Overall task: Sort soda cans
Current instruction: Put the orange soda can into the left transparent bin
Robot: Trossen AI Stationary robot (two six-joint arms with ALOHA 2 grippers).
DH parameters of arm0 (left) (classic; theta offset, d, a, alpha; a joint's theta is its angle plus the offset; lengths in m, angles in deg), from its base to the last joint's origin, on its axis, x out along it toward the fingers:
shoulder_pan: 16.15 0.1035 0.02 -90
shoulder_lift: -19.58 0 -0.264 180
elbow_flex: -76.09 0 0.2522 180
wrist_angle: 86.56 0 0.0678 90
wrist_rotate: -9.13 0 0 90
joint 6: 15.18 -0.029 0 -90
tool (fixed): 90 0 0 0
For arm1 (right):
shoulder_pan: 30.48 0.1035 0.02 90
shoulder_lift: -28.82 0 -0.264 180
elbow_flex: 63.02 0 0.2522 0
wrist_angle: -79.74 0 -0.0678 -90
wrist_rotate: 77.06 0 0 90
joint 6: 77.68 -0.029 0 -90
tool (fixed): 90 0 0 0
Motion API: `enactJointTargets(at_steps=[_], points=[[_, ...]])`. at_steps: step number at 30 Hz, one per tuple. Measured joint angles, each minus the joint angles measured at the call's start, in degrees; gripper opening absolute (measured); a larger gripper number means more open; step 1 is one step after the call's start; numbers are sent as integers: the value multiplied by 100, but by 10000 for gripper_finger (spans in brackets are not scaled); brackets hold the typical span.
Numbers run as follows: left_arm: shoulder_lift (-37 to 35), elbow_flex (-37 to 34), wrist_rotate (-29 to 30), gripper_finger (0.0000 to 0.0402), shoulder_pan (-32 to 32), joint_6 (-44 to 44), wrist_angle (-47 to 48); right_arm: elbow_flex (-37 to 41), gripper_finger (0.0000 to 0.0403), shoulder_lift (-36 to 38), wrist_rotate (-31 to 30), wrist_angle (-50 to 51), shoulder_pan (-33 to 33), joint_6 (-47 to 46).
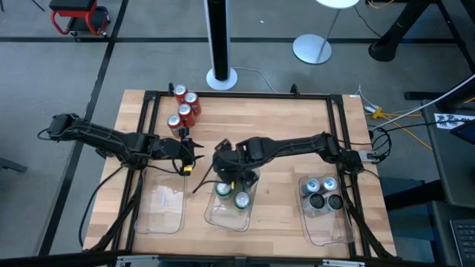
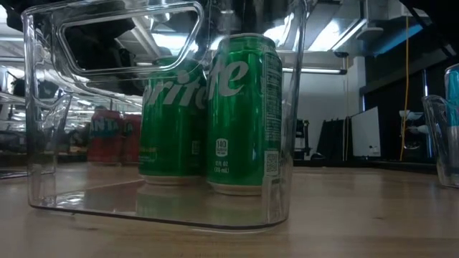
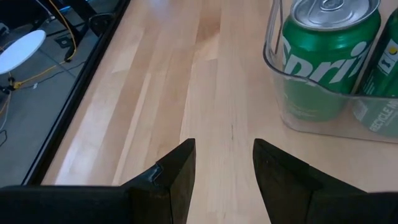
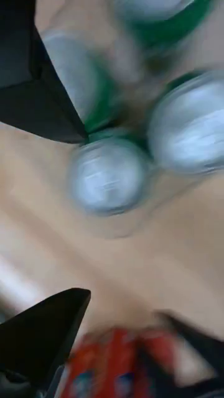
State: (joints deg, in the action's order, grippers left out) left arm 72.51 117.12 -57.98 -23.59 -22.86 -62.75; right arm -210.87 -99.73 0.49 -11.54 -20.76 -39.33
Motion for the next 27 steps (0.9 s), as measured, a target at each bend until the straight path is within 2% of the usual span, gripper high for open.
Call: enactJointTargets(at_steps=[3, 7, 10, 14, 16, 19, 23, 25, 27], points=[[-33, 0, 0, 153, 0, 6, 9, 4, 399, 87, -775, 419, 0, 67], [-120, -2, -2, 153, 54, 30, 18, 3, 399, 330, -1439, 824, 0, 76], [-217, -2, -1, 153, 227, 90, -103, 1, 399, 482, -2163, 1199, 0, 93], [-348, -2, 0, 153, 544, 149, -52, 53, 399, 704, -3446, 1492, -15, -37], [-396, 3, 2, 153, 701, 130, -31, 285, 399, 906, -3701, 1513, -59, -41], [-418, 151, 2, 153, 1003, 78, 130, 881, 399, 1289, -3864, 1495, -199, -91], [-419, 521, 4, 153, 1430, 123, 503, 2215, 399, 2065, -4286, 1343, -488, -540], [-403, 681, 2, 153, 1644, 112, 682, 3086, 399, 2540, -4419, 978, -685, -667], [-391, 830, 1, 153, 1883, 52, 870, 4055, 399, 3086, -4455, 188, -901, -629]])
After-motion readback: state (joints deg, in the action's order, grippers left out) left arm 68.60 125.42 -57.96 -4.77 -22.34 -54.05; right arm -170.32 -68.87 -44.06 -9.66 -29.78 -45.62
